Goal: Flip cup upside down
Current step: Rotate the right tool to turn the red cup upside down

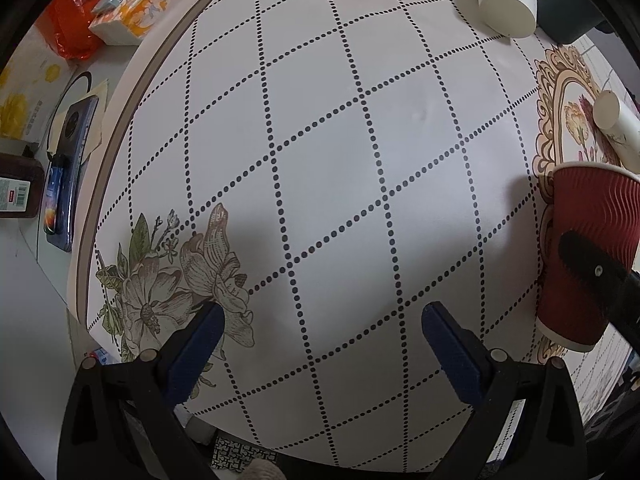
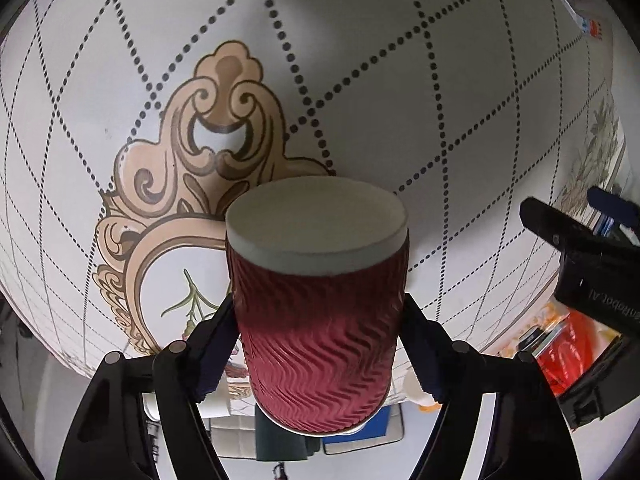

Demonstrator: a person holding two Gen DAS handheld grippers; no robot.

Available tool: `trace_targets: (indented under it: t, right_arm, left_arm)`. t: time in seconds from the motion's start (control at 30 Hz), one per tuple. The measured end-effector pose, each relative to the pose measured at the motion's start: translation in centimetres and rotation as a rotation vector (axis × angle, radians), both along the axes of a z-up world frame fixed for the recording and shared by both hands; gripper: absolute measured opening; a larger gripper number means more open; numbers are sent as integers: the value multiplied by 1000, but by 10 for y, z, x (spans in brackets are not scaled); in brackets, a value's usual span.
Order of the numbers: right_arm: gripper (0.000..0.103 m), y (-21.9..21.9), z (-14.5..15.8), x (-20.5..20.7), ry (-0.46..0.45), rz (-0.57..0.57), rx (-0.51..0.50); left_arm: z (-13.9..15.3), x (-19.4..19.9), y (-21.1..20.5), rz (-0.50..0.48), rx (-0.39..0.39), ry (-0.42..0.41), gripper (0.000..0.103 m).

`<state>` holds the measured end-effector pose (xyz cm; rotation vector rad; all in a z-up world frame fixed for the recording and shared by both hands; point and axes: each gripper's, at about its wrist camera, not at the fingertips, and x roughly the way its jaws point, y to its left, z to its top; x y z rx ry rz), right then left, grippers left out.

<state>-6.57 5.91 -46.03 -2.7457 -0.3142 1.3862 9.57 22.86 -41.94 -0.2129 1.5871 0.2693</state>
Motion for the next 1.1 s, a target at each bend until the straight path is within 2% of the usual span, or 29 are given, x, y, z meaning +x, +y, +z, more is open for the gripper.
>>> trace_targets:
  t: [0.23,0.5,0.67,0.87,1.1]
  right_arm:
    - [77,23,6,-9,22,-95,44]
    - [77,50,11,-1,63,-328,119]
    - [77,72,20,15,94,-564,174]
    - [77,90,27,32,150,-930,224]
    - [77,83,38,54,218,-1300,245]
  left_arm:
    - [10,7,-5,-8,10,-5,101]
    - [18,10,-7,-13,26,-10,101]
    - [25,14,-11,-30,36,-15,101]
    - [34,20,-21,-58,45,-27,101]
    - [47,27,-36,-88,45,-41,101]
